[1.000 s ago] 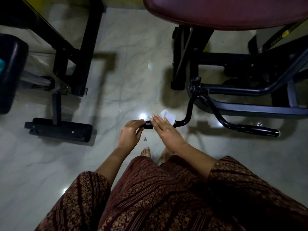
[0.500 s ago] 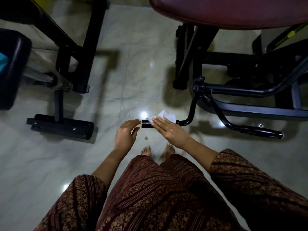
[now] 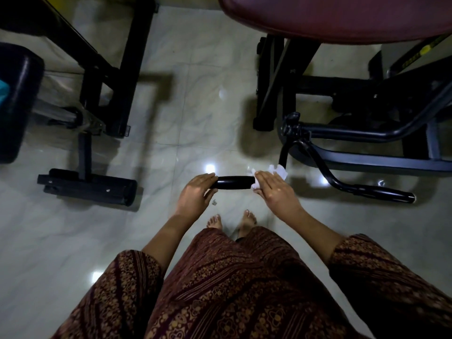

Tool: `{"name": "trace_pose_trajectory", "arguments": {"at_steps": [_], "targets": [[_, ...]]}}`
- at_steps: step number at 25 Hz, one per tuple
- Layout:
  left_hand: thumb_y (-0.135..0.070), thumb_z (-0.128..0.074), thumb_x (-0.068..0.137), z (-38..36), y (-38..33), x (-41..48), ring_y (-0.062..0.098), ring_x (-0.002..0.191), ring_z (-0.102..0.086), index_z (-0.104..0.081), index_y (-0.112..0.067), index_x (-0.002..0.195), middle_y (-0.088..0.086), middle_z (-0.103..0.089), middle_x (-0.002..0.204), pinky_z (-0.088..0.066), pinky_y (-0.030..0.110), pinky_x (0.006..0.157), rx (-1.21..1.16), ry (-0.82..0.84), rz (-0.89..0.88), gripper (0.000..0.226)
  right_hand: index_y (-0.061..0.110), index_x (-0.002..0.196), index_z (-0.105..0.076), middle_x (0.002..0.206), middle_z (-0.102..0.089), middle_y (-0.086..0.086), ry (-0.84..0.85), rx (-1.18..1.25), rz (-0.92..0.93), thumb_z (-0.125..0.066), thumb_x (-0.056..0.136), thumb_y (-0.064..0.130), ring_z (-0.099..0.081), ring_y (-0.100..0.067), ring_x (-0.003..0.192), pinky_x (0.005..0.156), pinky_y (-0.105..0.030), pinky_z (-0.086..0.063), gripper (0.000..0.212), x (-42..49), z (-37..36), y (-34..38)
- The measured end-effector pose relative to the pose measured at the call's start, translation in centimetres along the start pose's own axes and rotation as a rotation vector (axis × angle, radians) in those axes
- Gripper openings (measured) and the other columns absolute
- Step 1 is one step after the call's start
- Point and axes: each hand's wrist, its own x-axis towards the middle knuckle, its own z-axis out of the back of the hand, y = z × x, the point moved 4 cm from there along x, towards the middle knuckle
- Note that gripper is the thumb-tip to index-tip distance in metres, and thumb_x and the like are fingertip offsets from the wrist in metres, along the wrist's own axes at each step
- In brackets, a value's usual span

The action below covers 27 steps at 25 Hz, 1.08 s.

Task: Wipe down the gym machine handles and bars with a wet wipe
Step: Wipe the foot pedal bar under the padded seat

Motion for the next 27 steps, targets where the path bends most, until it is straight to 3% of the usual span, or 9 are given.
{"name": "trace_pose_trajectory", "arguments": {"at_steps": [4,6,9,14,17,19,22,24,27], "targets": [[-0.001,-0.077,0.069,0.0,0.0,0.0,0.032,0.088,-0.068,-0.069,0.001,0.101,0.017,-0.070,0.100,-0.053,0.043,0.078,-0.016,0.005,0.000,0.034,-0.005,0.110,-0.061,0.097,-0.067,-0.020,0.208,0.102,-0.122,-0.039,0.090,0.028,-0.065,-0.034,0.087,0.087,-0.049,-0.049,0.045,2.7,-0.9,2.9],[0.001,-0.078,0.067,0.2,-0.2,0.1,0.031,0.086,-0.069,-0.069,0.001,0.098,0.016,-0.071,0.097,-0.054,0.035,0.076,-0.021,0.008,-0.013,0.032,-0.003,0.112,-0.060,0.097,-0.066,-0.021,0.298,0.220,-0.161,-0.045,0.093,0.022,-0.063,-0.037,0.087,0.086,-0.049,-0.047,0.035,4.5,-1.7,5.5],[0.004,-0.079,0.065,0.6,-0.7,0.4,0.030,0.080,-0.069,-0.070,0.001,0.091,0.015,-0.071,0.091,-0.051,0.028,0.075,-0.030,0.006,-0.044,0.028,0.001,0.102,-0.064,0.087,-0.067,-0.018,0.285,0.292,-0.149,-0.050,0.091,0.017,-0.063,-0.037,0.076,0.075,-0.043,-0.048,0.024,5.8,-1.6,6.4],[-0.008,-0.070,0.070,0.4,-0.6,0.5,0.032,0.081,-0.069,-0.070,0.003,0.093,0.018,-0.071,0.091,-0.055,0.045,0.071,0.028,-0.014,-0.043,0.026,0.008,0.075,-0.065,0.066,-0.063,-0.010,0.195,0.001,-0.305,-0.057,0.083,0.010,-0.063,-0.030,0.064,0.078,-0.054,-0.050,0.012,1.7,0.9,1.1],[-0.011,-0.067,0.071,0.2,-0.7,0.7,0.031,0.080,-0.069,-0.070,0.003,0.092,0.018,-0.071,0.090,-0.055,0.043,0.071,0.027,-0.009,-0.027,0.026,0.005,0.081,-0.063,0.075,-0.063,-0.015,0.328,0.031,-0.351,-0.020,0.089,0.021,-0.061,-0.034,0.075,0.091,-0.055,-0.042,0.047,1.9,0.0,1.4],[-0.010,-0.067,0.071,0.1,-0.7,0.6,0.032,0.080,-0.069,-0.070,0.003,0.094,0.018,-0.071,0.091,-0.055,0.043,0.072,0.013,-0.002,-0.014,0.026,0.002,0.097,-0.062,0.092,-0.063,-0.017,0.445,0.113,-0.350,-0.004,0.086,0.027,-0.059,-0.035,0.089,0.096,-0.049,-0.036,0.063,3.4,-1.0,3.0],[-0.006,-0.071,0.072,0.2,-0.9,0.7,0.031,0.078,-0.069,-0.069,0.002,0.095,0.016,-0.071,0.090,-0.054,0.038,0.072,-0.027,0.002,-0.020,0.025,0.005,0.123,-0.052,0.116,-0.059,-0.015,0.441,0.226,-0.259,-0.029,0.099,0.023,-0.053,-0.034,0.106,0.098,-0.047,-0.031,0.038,4.6,-1.5,5.6],[-0.003,-0.074,0.071,0.3,-0.9,0.6,0.030,0.078,-0.068,-0.069,0.002,0.096,0.015,-0.071,0.090,-0.053,0.037,0.072,-0.037,0.009,-0.017,0.026,0.005,0.124,-0.054,0.116,-0.061,-0.015,0.341,0.288,-0.180,-0.044,0.096,0.021,-0.057,-0.034,0.105,0.096,-0.049,-0.036,0.034,4.1,-1.1,5.9],[0.001,-0.077,0.067,0.2,-0.6,0.4,0.033,0.081,-0.068,-0.069,0.003,0.097,0.018,-0.071,0.092,-0.054,0.042,0.073,-0.018,0.022,-0.007,0.031,0.004,0.116,-0.061,0.109,-0.066,-0.015,0.246,0.225,-0.253,-0.058,0.089,0.019,-0.063,-0.032,0.098,0.093,-0.050,-0.043,0.031,2.1,0.0,2.8]]}}
